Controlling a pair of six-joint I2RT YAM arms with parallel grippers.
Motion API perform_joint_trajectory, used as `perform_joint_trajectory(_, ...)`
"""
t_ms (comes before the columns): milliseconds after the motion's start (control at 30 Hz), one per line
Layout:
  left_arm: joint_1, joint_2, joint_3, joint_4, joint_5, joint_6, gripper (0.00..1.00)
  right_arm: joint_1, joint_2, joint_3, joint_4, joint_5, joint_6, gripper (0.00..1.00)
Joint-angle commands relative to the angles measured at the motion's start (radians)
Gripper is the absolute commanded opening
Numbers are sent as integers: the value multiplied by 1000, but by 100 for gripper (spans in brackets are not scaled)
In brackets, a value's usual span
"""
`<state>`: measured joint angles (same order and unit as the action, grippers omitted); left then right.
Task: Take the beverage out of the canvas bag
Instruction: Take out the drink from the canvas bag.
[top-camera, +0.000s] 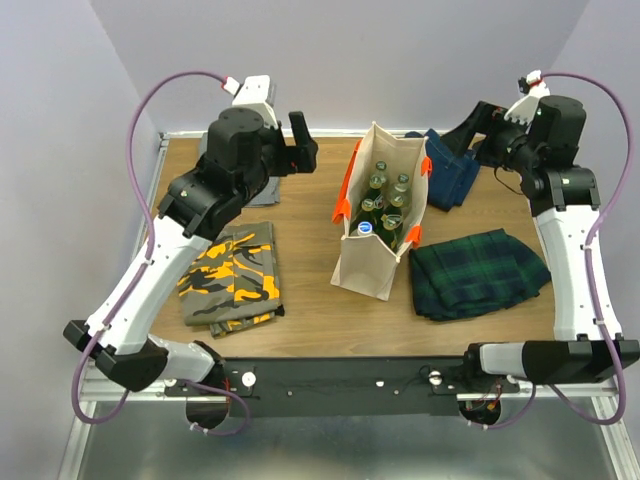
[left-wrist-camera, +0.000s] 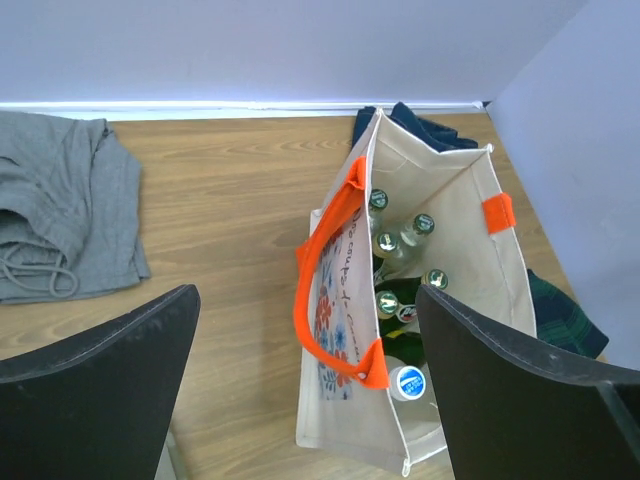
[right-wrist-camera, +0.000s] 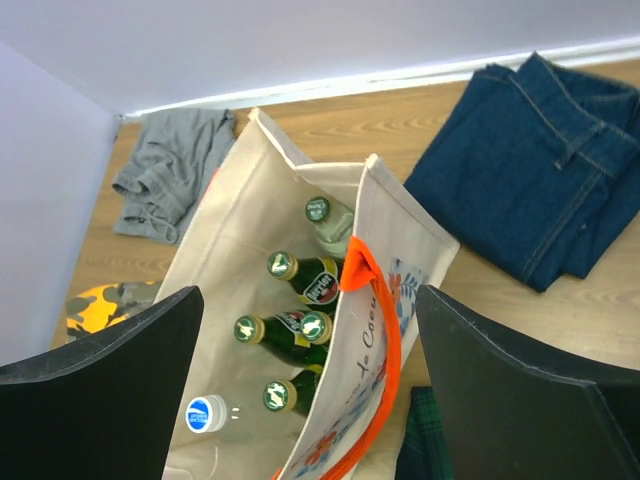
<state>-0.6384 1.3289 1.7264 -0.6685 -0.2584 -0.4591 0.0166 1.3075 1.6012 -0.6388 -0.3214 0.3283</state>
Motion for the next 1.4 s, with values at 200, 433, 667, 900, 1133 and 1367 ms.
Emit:
perform_joint_trajectory(200,-17,33,17,-80,128,16,99,8,47,89,-177,-177,-69,79)
perform_joint_trajectory(433,-29,-5,-45,-105,143,-4,99,51,-43,-69,-243,-163,-87,77)
perform_joint_trajectory(667,-33,-7,-67,-123,122,14,99,88,-112,-90,-392,-134,-129,77)
perform_joint_trajectory(900,-33,-2,-91,-121,108,11,99,86,-139,-38,-314,-453,-52,68)
perform_joint_trajectory(1133,-33,9,-93,-115,127,7,99,94,-120,-116,-217,-515,-8,63)
perform_joint_trajectory(1367,-40,53,-53,-112,173,0,99,186,-77,-187,-208,-420,-41,63)
